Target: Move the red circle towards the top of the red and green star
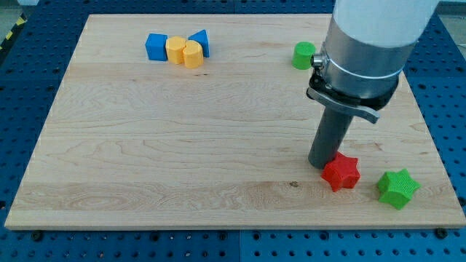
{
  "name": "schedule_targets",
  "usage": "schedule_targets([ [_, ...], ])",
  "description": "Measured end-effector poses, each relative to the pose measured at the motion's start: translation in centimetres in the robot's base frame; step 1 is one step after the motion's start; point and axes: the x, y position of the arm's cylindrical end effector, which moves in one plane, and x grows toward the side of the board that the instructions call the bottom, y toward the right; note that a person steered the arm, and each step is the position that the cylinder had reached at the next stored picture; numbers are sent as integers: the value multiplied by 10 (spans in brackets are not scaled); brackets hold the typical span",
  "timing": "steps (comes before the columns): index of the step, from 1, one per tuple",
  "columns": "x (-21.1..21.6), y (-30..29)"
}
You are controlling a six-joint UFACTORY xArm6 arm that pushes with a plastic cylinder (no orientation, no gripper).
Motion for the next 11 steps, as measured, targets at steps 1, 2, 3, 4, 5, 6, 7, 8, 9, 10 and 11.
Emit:
schedule_targets([
  [1, 16, 11],
  [2, 17, 31],
  [3, -9, 16],
  [4, -62, -16],
  [5, -122, -19],
  [6, -165, 17],
  [7, -168, 75],
  [8, -161, 111],
  [9, -145, 115],
  [10, -166, 111],
  [11, -164, 91],
])
